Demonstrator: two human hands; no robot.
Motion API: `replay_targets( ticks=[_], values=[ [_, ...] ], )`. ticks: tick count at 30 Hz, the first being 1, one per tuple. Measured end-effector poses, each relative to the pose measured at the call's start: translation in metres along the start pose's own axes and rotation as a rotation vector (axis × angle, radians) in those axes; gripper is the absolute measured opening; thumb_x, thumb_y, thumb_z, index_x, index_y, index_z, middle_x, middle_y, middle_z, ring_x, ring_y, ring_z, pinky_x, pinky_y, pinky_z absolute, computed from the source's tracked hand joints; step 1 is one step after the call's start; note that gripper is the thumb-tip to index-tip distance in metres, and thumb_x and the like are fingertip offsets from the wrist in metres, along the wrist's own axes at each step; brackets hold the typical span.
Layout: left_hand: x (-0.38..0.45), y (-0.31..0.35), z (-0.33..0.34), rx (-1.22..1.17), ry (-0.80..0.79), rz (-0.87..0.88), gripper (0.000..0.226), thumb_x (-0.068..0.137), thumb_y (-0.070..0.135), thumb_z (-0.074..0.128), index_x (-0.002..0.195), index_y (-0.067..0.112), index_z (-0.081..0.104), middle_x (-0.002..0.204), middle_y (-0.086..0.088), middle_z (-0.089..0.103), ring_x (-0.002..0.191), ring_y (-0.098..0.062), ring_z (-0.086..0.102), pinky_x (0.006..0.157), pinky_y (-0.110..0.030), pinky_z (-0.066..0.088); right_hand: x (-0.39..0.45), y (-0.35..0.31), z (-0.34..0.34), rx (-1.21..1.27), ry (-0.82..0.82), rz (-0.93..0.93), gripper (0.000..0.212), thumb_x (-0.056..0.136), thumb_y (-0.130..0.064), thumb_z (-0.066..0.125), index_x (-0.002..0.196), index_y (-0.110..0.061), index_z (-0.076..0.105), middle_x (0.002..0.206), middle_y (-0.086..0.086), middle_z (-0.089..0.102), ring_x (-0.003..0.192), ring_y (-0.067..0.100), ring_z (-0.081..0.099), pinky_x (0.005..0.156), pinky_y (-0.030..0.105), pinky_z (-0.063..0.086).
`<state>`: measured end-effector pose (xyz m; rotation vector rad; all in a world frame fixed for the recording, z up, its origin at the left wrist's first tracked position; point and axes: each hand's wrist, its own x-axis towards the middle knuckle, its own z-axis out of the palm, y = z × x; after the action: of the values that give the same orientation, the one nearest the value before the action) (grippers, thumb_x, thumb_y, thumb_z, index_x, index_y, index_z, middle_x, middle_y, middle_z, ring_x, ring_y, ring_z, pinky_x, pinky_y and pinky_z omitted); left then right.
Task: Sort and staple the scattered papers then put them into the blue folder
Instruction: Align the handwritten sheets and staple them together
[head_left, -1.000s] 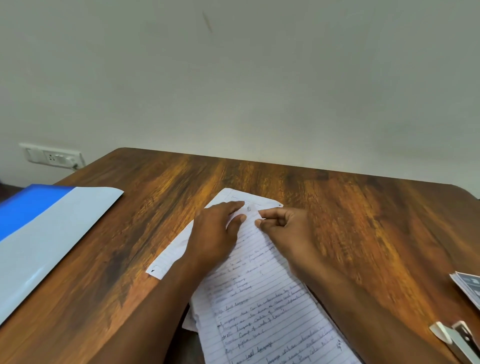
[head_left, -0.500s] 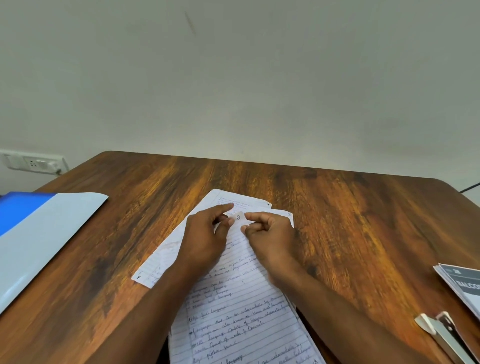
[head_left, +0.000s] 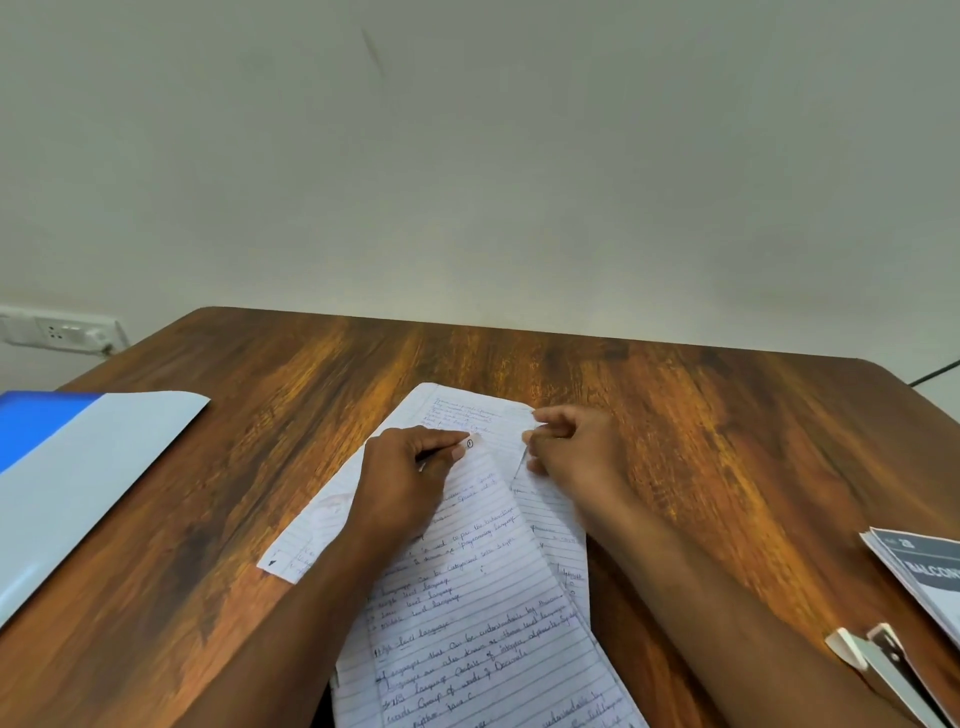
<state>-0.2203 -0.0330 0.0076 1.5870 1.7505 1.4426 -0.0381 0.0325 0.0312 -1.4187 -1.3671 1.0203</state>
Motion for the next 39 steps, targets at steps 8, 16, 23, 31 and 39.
replay_targets(
  ticks=[8, 16, 23, 31, 39],
  values=[
    [0.0, -0.002, 0.001, -0.022, -0.019, -0.025, 0.022, 0.097, 0.018, 0.073, 0.118, 0.022, 0.08, 0.115, 0.012, 0.078, 0.102, -0.002, 0.073, 0.096, -0.031, 0.061, 0.029, -0.006, -0.005, 0.256, -0.039, 0.231, 0.035, 0.083, 0.014, 0.076, 0.11, -0.003, 0.062, 0.09, 0.025, 0.074, 0.062, 0.026, 0.071, 0.06, 0.036, 0.063],
    [0.0, -0.002, 0.001, -0.011, -0.017, -0.019, 0.022, 0.097, 0.019, 0.074, 0.118, 0.023, 0.08, 0.116, 0.012, 0.078, 0.103, -0.002, 0.072, 0.098, -0.033, 0.06, 0.029, -0.015, 0.016, 0.282, -0.062, 0.307, 0.015, 0.081, 0.006, 0.082, 0.09, 0.005, 0.07, 0.072, 0.018, 0.07, 0.039, 0.01, 0.048, 0.035, 0.02, 0.036],
    [-0.002, 0.004, -0.002, -0.093, 0.012, 0.011, 0.022, 0.096, 0.021, 0.075, 0.117, 0.025, 0.081, 0.112, 0.018, 0.078, 0.101, 0.003, 0.072, 0.095, -0.03, 0.061, 0.015, -0.019, -0.002, 0.243, -0.022, 0.081, 0.006, 0.091, -0.006, 0.077, 0.095, -0.002, 0.075, 0.064, 0.0, 0.071, 0.039, 0.005, 0.049, 0.038, 0.021, 0.038],
    [-0.007, 0.022, -0.01, -0.262, 0.001, 0.095, 0.019, 0.095, 0.01, 0.073, 0.111, 0.016, 0.082, 0.09, 0.013, 0.078, 0.062, 0.003, 0.067, 0.056, -0.011, 0.052, 0.01, -0.033, -0.056, -0.043, -0.09, -0.139, 0.005, 0.095, -0.012, 0.073, 0.092, -0.012, 0.078, 0.085, -0.004, 0.078, 0.07, 0.002, 0.072, 0.057, 0.016, 0.049],
    [-0.008, 0.028, -0.009, -0.192, -0.036, 0.222, 0.02, 0.093, 0.007, 0.076, 0.107, 0.019, 0.083, 0.085, 0.021, 0.076, 0.079, 0.0, 0.069, 0.072, -0.01, 0.048, 0.004, -0.039, -0.087, -0.422, -0.446, -0.123, 0.004, 0.092, -0.012, 0.077, 0.091, -0.009, 0.08, 0.078, 0.003, 0.078, 0.053, 0.005, 0.056, 0.045, 0.019, 0.04]
  ],
)
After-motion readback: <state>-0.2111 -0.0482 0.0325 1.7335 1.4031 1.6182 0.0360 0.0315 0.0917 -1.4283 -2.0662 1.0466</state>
